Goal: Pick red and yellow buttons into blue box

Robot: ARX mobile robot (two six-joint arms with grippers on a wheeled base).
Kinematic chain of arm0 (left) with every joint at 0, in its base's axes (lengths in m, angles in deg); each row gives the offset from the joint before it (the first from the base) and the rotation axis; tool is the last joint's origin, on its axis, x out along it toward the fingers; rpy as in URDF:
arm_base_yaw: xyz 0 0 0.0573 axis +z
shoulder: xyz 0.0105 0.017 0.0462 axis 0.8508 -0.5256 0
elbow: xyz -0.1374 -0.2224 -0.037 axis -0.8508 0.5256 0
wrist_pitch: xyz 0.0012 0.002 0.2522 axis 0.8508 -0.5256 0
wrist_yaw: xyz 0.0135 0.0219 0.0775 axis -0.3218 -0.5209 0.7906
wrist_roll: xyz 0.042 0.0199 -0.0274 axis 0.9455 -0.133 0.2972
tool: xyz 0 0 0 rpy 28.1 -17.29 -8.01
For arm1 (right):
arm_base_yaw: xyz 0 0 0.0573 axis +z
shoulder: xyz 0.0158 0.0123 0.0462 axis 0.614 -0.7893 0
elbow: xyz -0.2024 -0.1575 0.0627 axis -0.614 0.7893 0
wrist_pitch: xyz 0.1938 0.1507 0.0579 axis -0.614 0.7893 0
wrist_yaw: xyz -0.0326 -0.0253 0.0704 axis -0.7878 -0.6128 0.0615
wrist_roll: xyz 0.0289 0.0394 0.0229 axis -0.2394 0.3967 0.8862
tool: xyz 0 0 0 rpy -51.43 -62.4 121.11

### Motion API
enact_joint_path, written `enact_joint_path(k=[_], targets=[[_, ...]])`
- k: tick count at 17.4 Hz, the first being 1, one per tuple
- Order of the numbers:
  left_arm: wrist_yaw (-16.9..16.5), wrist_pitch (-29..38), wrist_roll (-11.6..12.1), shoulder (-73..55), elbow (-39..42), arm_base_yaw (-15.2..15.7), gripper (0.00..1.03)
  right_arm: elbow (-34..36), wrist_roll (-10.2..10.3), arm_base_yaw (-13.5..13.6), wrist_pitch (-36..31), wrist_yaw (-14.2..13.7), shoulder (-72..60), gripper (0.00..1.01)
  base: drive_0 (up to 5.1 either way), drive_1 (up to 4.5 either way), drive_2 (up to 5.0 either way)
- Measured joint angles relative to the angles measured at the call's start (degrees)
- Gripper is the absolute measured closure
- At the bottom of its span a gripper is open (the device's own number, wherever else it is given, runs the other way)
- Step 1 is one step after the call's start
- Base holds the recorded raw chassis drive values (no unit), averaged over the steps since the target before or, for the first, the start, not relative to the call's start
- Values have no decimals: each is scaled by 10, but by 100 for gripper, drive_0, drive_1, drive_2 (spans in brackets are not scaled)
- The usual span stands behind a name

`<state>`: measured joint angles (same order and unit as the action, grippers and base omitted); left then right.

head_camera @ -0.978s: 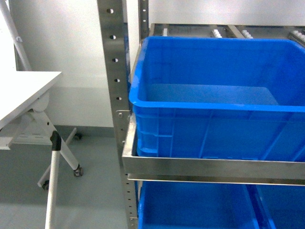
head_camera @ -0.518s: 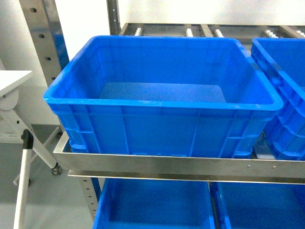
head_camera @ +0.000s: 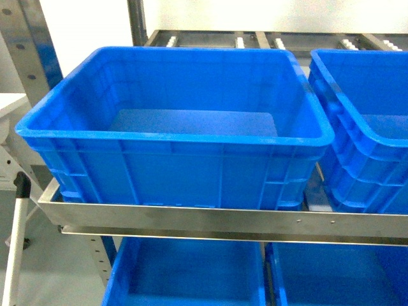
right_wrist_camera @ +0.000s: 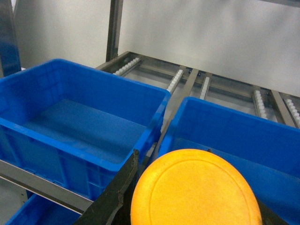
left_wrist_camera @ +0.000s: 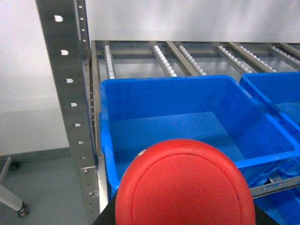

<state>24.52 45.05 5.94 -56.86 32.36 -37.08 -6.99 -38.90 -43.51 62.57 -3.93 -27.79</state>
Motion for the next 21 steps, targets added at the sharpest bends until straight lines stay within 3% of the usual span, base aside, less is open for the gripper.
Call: enact_joint_path(k=[15,18,21], targets=[[0,1,0,0,0,0,79,0,0,0,0,0,0,66,499,-241,-241],[-6,2,0,4,0,-2,79,0,0,-1,0,-5,0,66,11,11,11],[1,1,0,2,0,1,79,0,0,0,-2,0,1,66,201,271,-429]])
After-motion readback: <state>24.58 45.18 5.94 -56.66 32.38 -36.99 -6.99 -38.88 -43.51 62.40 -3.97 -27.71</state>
